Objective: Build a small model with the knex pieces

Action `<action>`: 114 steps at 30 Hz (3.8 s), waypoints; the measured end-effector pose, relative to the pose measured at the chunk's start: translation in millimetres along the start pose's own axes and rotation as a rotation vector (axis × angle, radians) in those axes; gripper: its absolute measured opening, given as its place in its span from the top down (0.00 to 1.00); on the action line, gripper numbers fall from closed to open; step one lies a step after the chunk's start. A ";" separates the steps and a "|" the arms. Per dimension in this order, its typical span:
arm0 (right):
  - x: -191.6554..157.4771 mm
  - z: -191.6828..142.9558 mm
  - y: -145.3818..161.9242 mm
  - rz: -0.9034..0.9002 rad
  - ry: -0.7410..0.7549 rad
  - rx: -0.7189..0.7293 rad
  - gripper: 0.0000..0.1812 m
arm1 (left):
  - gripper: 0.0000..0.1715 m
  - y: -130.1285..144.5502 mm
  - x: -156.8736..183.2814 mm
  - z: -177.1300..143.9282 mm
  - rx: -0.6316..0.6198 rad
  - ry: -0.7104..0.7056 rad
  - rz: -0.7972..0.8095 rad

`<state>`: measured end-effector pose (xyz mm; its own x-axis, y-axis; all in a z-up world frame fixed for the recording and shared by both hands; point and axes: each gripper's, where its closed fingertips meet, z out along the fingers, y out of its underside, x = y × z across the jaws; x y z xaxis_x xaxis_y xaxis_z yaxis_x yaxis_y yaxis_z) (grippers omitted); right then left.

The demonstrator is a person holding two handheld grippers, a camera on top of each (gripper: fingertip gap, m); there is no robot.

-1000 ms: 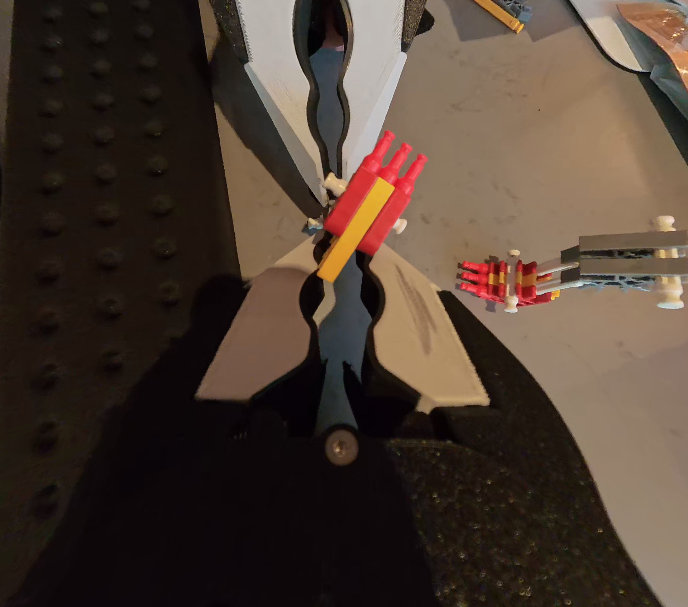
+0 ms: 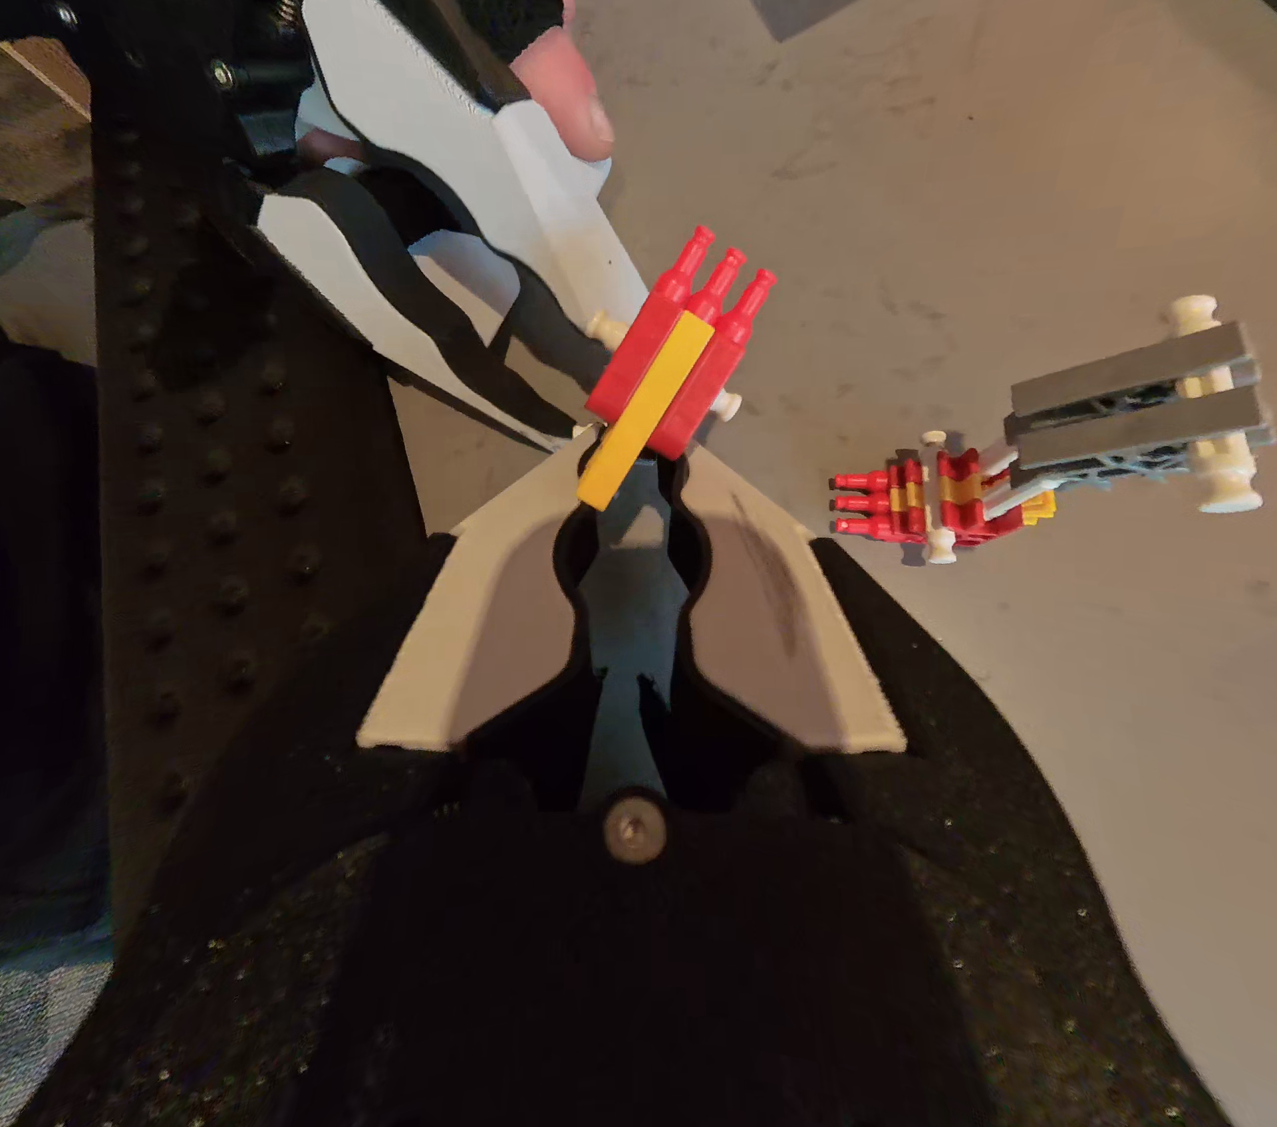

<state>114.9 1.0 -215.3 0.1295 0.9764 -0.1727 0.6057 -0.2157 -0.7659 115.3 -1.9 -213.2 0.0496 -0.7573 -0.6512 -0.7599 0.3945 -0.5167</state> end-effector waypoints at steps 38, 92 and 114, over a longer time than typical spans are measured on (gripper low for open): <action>-1.9 -45.1 4.5 -0.072 0.173 -0.226 0.81 | 0.70 18.2 -29.3 -43.2 0.041 0.088 -0.173; -14.7 -24.2 16.3 -0.142 0.122 -0.001 0.92 | 0.88 -5.7 10.5 5.7 0.102 0.266 0.011; -11.9 -18.0 18.9 -0.198 0.119 -0.013 0.94 | 0.93 -7.0 14.4 6.4 0.128 0.293 -0.070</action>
<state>139.0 -14.6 -216.5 0.0986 0.9936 0.0552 0.6384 -0.0206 -0.7694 125.5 -12.2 -222.5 -0.1042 -0.8951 -0.4335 -0.6728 0.3844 -0.6321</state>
